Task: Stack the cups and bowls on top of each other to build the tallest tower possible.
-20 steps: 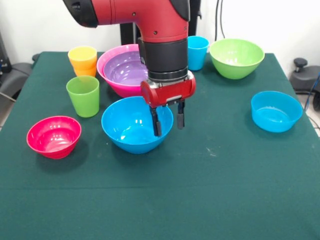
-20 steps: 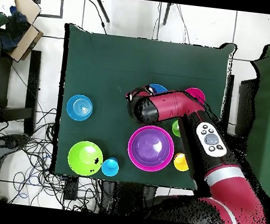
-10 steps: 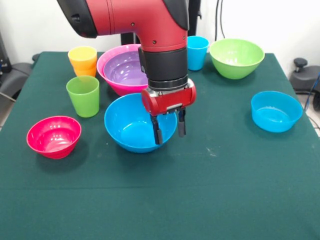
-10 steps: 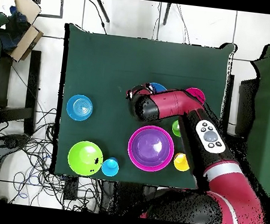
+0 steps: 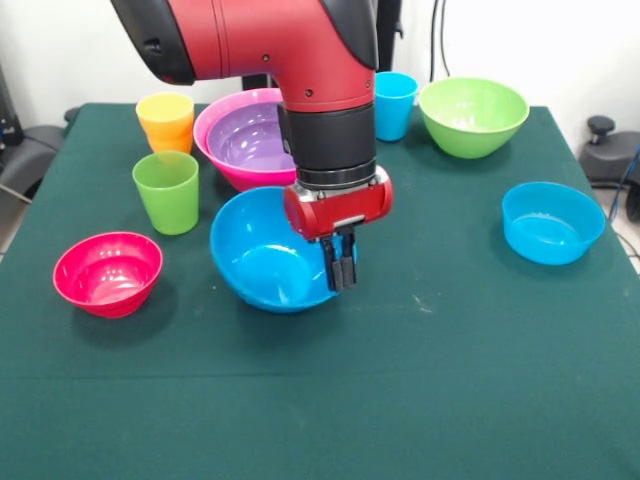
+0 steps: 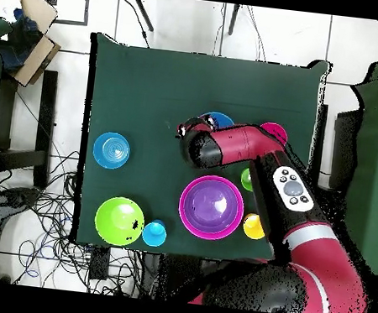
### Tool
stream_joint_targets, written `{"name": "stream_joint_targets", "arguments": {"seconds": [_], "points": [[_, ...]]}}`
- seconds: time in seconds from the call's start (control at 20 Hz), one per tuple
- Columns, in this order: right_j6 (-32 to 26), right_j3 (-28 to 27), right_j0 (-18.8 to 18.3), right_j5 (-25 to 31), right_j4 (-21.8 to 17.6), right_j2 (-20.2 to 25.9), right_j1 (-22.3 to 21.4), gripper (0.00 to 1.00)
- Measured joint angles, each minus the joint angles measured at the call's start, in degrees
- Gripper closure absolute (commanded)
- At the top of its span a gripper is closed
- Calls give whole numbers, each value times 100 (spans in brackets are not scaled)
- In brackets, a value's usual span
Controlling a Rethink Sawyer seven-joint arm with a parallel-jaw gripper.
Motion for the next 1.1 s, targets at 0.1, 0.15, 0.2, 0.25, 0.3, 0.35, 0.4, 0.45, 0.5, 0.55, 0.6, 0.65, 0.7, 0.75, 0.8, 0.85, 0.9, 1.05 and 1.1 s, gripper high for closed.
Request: {"name": "stream_joint_targets", "arguments": {"seconds": [0.1, 0.15, 0.2, 0.25, 0.3, 0.35, 0.4, 0.45, 0.5, 0.55, 0.6, 0.65, 0.7, 0.75, 0.8, 0.85, 0.9, 1.05, 1.1], "points": [[0, 0, 21, -25, 5, -35, 1, 100], [0, 0, 29, -37, 5, -47, 1, 100], [0, 0, 33, -43, 5, -53, 1, 100], [0, 0, 53, -74, 15, -78, 1, 100], [0, 0, 59, -84, 20, -87, 1, 100], [0, 0, 64, -92, 26, -95, 1, 100], [0, 0, 69, -100, 32, -104, 1, 100], [0, 0, 71, -104, 38, -107, 1, 100], [0, 0, 72, -106, 43, -111, 1, 100], [0, 0, 74, -107, 59, -116, 0, 100], [0, 0, 75, -108, 75, -120, 0, 100], [0, 0, 76, -109, 91, -124, 0, 100], [0, 0, 78, -110, 108, -129, 0, 100], [0, 0, 79, -111, 124, -133, 0, 0], [0, 0, 79, -116, 134, -134, -1, 0], [0, 0, 79, -120, 156, -135, -5, 0], [0, 1, 79, -125, 178, -135, -8, 0], [0, 6, 79, -124, 197, -135, -26, 0], [0, 7, 79, -124, 197, -135, -31, 0]]}}
